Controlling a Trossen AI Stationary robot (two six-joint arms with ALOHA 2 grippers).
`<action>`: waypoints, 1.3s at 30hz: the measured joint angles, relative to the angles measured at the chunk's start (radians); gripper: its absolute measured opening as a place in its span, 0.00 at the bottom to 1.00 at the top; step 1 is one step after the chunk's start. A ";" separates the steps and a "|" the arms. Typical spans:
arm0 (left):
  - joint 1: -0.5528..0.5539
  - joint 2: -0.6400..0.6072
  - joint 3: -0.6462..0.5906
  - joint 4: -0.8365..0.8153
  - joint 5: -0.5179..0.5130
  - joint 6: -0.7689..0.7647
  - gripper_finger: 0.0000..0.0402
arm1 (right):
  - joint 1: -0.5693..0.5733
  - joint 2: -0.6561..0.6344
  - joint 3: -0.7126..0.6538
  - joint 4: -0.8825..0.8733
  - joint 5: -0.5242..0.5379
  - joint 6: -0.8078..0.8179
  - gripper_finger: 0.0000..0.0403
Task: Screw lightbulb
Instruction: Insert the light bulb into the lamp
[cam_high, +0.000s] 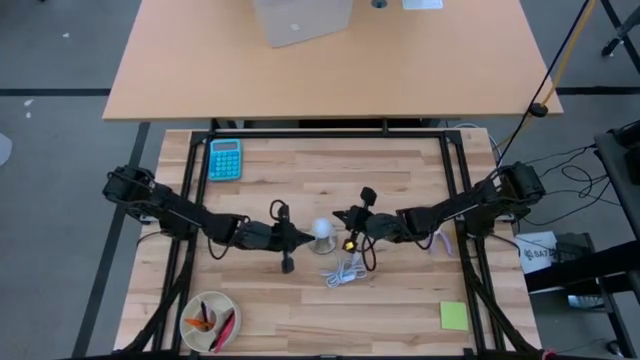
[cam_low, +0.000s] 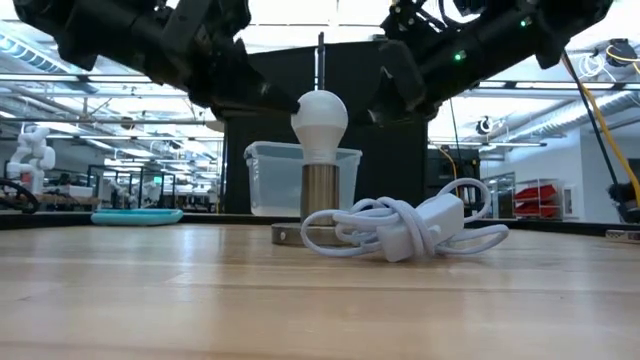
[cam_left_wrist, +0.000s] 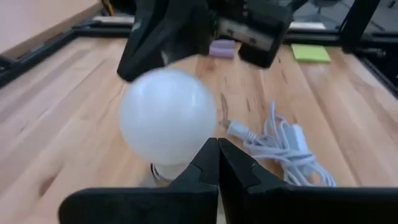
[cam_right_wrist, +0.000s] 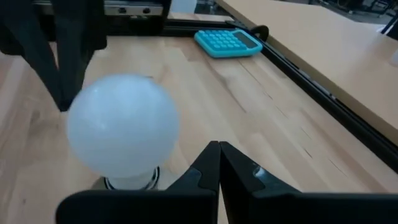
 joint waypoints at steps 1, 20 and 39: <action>0.006 0.001 0.001 0.002 0.002 -0.002 0.00 | -0.002 0.000 0.000 0.004 -0.012 0.000 0.00; 0.082 0.037 -0.001 -0.028 -0.041 -0.077 0.00 | 0.023 0.013 0.000 0.034 -0.050 0.017 0.00; 0.056 -0.055 0.000 -0.087 -0.182 -0.075 0.00 | 0.074 0.038 0.000 -0.089 -0.024 0.119 0.00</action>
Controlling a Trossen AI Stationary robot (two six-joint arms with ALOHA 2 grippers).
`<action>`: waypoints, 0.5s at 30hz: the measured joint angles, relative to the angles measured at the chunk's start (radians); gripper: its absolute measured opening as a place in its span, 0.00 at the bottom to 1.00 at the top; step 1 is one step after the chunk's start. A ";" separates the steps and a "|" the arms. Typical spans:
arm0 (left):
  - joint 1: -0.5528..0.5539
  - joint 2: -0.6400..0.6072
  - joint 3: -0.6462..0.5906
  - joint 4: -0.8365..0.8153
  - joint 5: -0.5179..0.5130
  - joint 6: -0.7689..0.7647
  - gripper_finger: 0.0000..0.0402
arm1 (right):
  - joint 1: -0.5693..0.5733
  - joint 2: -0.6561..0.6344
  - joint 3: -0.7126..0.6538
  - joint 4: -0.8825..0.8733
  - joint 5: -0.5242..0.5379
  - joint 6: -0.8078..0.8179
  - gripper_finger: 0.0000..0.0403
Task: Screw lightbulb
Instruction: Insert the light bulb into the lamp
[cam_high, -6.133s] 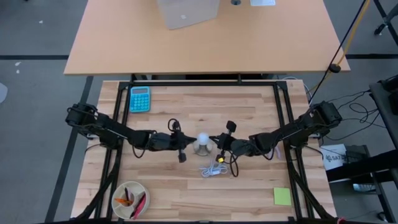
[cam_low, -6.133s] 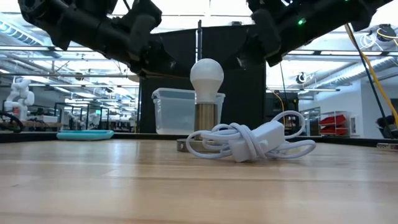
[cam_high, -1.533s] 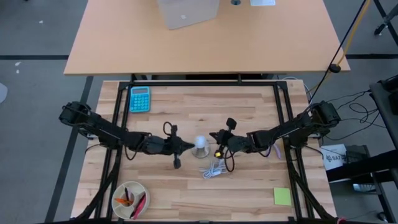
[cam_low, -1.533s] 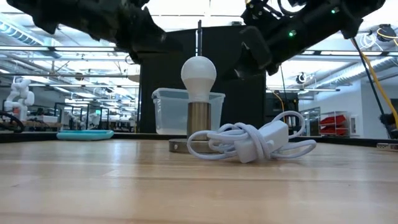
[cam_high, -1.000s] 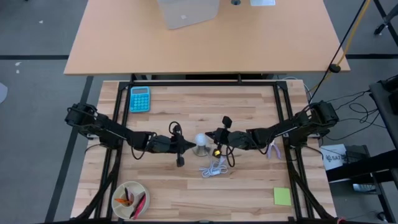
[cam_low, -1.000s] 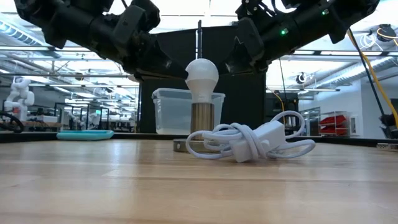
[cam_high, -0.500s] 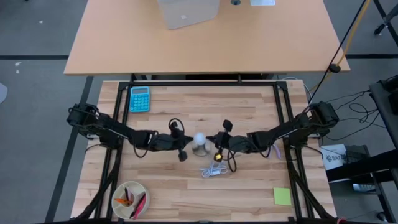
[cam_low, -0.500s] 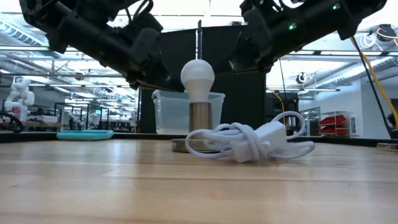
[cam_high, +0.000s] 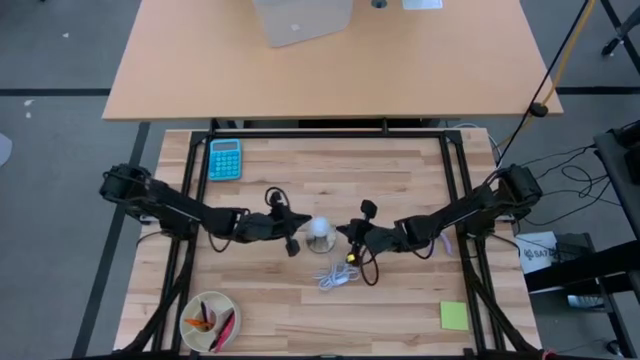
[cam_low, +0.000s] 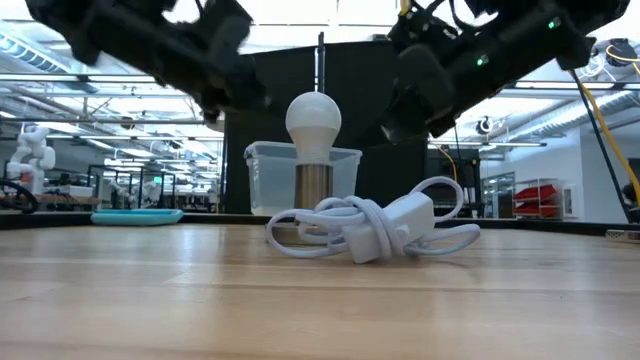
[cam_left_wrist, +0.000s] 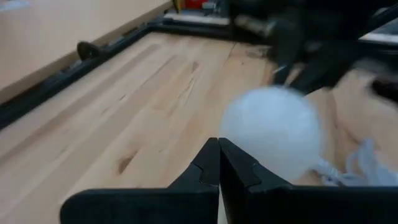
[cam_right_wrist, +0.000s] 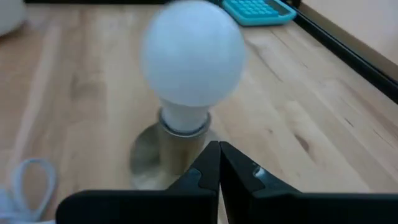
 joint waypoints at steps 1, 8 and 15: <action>-0.013 -0.024 0.000 -0.027 -0.021 0.001 0.00 | -0.009 0.004 0.000 -0.002 0.001 0.000 0.00; -0.092 -0.080 0.000 -0.072 -0.009 0.032 0.00 | -0.074 0.041 0.000 0.082 0.031 -0.005 0.00; -0.089 0.052 -0.001 0.036 0.062 0.047 0.00 | -0.106 0.047 0.000 0.203 0.003 -0.084 0.00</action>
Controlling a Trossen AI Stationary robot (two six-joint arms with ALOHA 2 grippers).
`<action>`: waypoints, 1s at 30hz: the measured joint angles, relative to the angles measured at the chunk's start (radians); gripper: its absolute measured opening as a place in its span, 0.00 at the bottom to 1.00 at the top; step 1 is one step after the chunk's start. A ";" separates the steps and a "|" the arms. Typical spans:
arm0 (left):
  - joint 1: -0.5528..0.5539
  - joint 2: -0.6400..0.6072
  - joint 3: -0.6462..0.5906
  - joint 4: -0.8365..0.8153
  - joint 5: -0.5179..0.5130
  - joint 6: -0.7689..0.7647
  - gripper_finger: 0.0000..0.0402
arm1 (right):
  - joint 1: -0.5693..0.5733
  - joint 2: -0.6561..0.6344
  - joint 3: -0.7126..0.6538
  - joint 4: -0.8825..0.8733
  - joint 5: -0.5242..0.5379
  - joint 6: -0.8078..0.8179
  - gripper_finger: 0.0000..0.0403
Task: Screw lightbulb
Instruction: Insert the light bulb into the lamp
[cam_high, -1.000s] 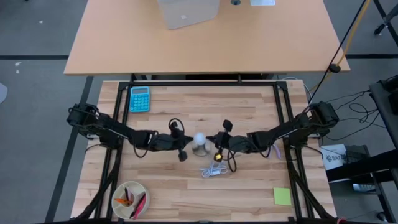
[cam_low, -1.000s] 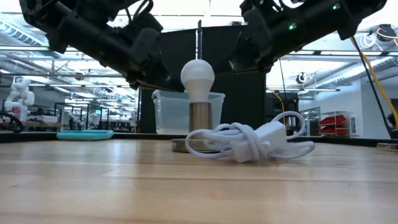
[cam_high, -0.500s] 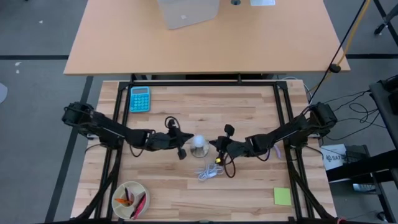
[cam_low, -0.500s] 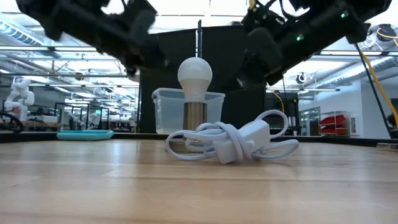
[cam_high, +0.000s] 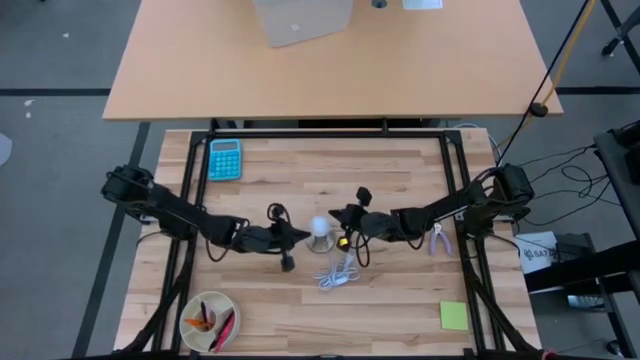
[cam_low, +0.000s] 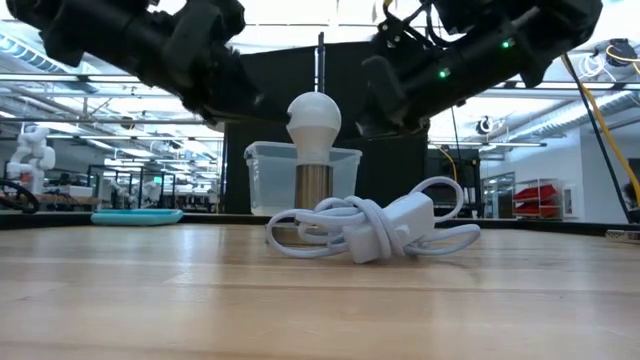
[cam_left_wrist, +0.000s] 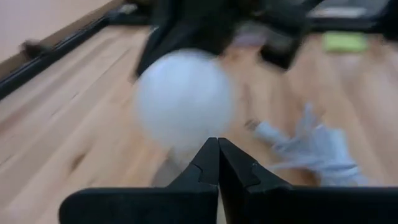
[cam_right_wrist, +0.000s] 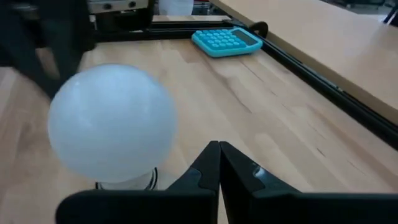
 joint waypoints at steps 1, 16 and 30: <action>0.003 0.010 0.001 0.033 0.023 0.012 0.00 | 0.000 0.000 0.000 0.008 -0.008 -0.008 0.00; 0.064 0.038 0.001 0.048 0.062 0.010 0.00 | 0.032 -0.001 0.018 -0.008 -0.034 0.003 0.00; 0.138 0.038 0.001 -0.019 -0.056 -0.049 0.00 | 0.114 0.002 0.019 -0.043 -0.074 0.019 0.00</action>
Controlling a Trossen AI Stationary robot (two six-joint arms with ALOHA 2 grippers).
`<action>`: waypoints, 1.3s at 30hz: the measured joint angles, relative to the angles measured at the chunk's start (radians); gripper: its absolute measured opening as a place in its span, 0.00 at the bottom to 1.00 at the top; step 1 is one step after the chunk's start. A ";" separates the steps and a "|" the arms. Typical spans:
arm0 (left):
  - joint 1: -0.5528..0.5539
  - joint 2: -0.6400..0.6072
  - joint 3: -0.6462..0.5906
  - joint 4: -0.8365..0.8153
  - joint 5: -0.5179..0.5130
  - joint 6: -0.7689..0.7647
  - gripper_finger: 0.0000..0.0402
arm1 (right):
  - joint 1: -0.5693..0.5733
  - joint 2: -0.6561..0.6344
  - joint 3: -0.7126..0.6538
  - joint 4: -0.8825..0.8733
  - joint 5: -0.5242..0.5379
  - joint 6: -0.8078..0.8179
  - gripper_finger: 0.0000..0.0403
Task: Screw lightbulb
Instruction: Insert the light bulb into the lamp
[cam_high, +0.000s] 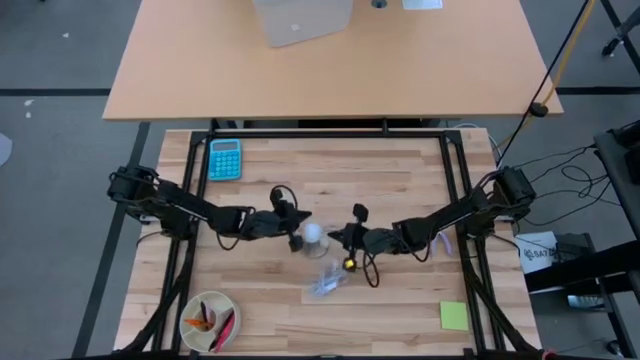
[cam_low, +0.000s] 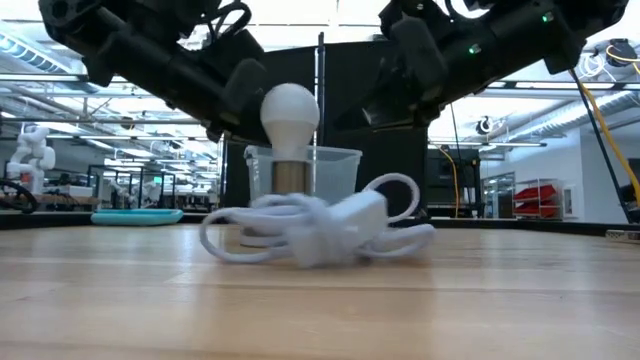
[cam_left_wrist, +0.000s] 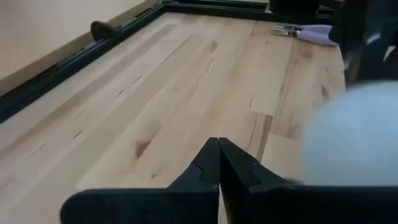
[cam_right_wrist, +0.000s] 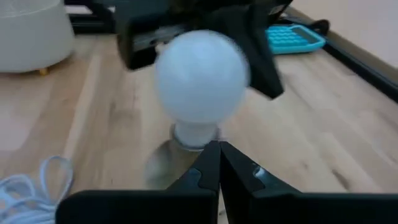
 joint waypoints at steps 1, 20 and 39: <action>0.006 0.001 0.000 -0.001 -0.002 -0.003 0.00 | 0.004 -0.001 0.000 0.000 0.006 0.000 0.00; -0.211 -0.211 -0.001 -0.093 -0.119 0.109 0.00 | -0.045 -0.002 0.000 -0.005 0.053 -0.015 0.00; -0.205 -0.077 -0.001 -0.030 -0.029 0.073 0.00 | -0.083 0.003 0.067 0.046 -0.049 -0.101 0.00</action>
